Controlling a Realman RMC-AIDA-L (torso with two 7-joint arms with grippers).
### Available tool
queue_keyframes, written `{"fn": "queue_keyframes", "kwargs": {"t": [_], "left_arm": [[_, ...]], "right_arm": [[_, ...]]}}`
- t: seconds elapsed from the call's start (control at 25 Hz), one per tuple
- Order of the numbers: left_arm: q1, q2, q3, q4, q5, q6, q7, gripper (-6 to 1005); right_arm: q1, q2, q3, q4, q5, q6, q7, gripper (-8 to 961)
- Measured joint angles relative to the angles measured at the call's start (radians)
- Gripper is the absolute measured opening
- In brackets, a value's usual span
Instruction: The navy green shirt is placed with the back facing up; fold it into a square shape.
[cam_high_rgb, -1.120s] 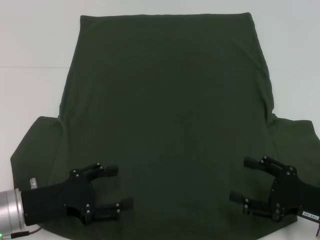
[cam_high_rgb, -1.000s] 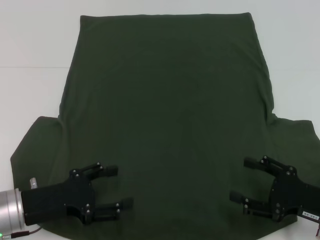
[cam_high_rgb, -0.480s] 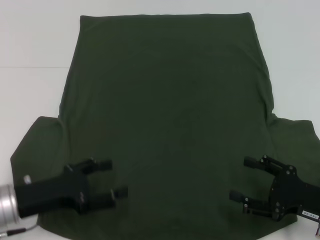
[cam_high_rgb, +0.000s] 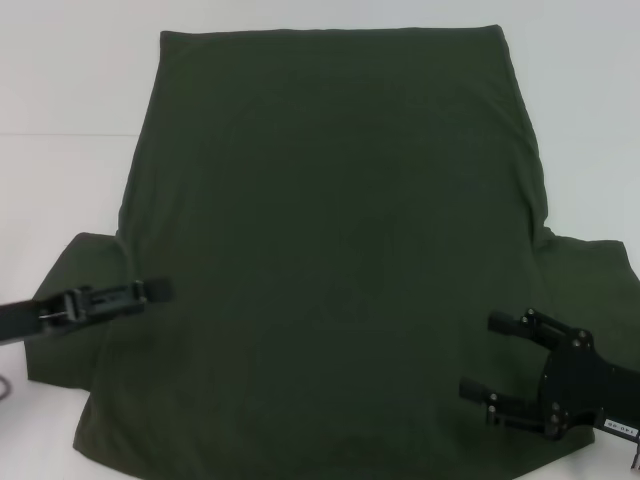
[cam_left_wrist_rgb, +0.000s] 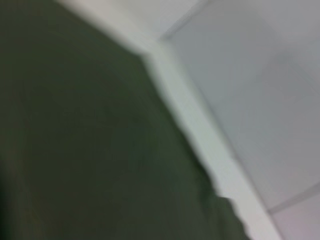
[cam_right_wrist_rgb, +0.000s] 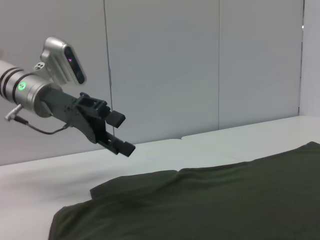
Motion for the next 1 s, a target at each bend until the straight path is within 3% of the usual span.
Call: {"fn": "queue_keyframes", "kwargs": {"t": [0.12,0.28,0.64,1.0], "left_arm": [[-0.018,0.037,-0.020,0.034,0.097,-0.030,-0.228,902],[-0.040,0.072,-0.078,0.070,0.165,-0.011,-0.323,902],[-0.081,0.093,-0.071,0.115,0.371,-0.107,-0.434,901],[-0.093,0.097,-0.029,0.102,0.421,-0.149,-0.445,900]], "right_arm": [[0.001,0.000,0.000,0.000,0.001,0.001,0.005,912],[0.008,0.001,0.000,0.000,0.000,0.004,0.006,912],[0.012,0.001,0.000,0.001,-0.002,-0.001,0.032,911],[0.018,0.001,0.000,0.000,-0.003,-0.001,0.033,911]]}}
